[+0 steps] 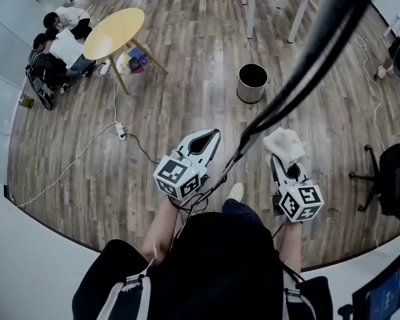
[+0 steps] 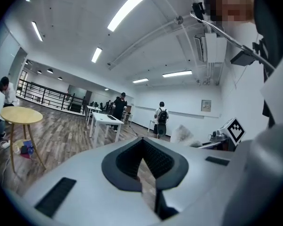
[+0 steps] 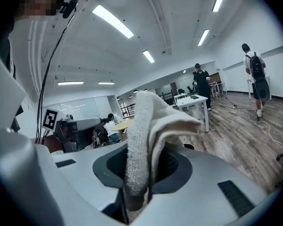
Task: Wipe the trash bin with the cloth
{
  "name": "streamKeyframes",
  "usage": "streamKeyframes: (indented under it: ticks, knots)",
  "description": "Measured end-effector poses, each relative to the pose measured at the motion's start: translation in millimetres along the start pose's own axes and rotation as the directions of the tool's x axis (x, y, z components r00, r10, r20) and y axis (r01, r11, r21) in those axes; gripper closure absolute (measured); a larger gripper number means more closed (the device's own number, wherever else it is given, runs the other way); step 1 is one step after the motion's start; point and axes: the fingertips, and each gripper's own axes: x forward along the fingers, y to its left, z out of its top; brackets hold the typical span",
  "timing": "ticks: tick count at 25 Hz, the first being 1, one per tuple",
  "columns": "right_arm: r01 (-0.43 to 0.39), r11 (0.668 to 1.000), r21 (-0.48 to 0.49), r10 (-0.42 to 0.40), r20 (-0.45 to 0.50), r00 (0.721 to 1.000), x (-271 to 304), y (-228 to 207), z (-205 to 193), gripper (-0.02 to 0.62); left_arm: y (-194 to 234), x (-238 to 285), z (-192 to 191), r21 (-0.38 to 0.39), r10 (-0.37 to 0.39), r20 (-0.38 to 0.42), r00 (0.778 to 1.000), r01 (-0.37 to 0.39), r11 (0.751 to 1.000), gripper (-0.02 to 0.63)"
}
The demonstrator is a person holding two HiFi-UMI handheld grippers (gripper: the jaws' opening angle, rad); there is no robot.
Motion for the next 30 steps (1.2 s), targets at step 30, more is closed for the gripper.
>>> streamKeyframes:
  ticks: [30]
  knots:
    - [0.009, 1.000, 0.020, -0.008, -0.073, 0.997, 221.1, -62.6, 54.6, 0.503, 198.9, 152.1, 12.3, -0.019, -0.015, -0.063, 0.998, 0.014, 1.000, 0.609]
